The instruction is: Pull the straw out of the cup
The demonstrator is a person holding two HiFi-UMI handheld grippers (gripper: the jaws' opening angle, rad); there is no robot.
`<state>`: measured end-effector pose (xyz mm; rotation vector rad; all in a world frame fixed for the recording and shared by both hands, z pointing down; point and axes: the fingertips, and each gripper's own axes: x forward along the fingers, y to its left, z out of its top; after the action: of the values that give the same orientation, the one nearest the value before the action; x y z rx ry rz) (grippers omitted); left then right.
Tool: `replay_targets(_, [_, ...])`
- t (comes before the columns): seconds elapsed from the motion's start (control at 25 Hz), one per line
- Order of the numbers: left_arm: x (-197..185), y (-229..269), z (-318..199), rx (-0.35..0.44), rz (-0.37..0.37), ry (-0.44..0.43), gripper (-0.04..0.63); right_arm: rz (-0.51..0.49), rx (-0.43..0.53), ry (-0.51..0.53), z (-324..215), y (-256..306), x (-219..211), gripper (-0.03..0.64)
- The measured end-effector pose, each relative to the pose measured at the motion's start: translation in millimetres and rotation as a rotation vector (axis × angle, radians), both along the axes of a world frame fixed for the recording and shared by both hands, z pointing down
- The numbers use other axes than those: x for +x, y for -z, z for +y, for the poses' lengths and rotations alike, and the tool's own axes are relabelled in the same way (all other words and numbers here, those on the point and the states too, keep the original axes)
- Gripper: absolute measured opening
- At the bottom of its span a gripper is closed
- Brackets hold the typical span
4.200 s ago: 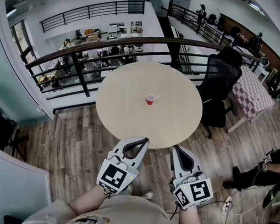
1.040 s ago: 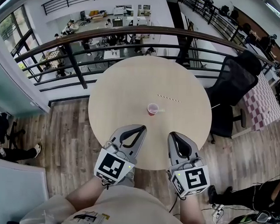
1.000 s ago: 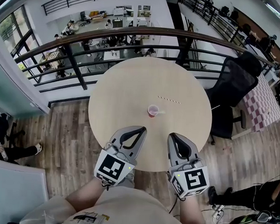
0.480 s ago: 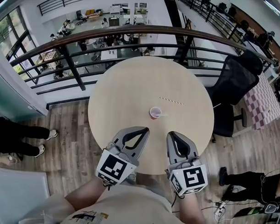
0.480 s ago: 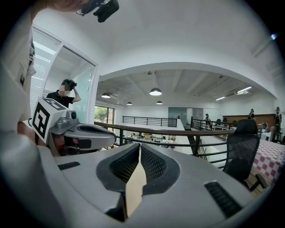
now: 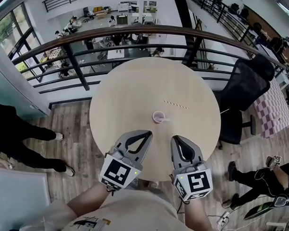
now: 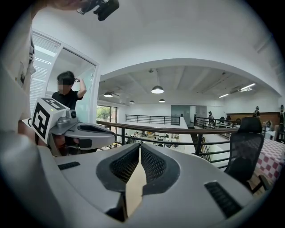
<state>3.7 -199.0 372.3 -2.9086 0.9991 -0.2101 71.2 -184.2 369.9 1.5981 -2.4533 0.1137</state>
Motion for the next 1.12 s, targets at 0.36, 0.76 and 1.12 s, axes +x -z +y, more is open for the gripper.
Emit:
replay_targets(0.36, [13.0, 1.9, 2.3, -0.019, 0.021, 0.038, 0.012, -0.017, -0.011, 0.041, -2.1, -6.7, 13.8, 0.026])
replay_targets(0.76, [19.3, 3.8, -8.4, -0.05, 0.049, 0.047, 0.012, 0.005, -0.031, 0.006, -26.6, -10.4, 34.7, 0.031])
replay_targets(1.12, [36.5, -2.0, -33.7, -0.073, 0.076, 0.064, 0.012, 0.009, -0.08, 0.004, -54.8, -32.9, 52.7, 0.124])
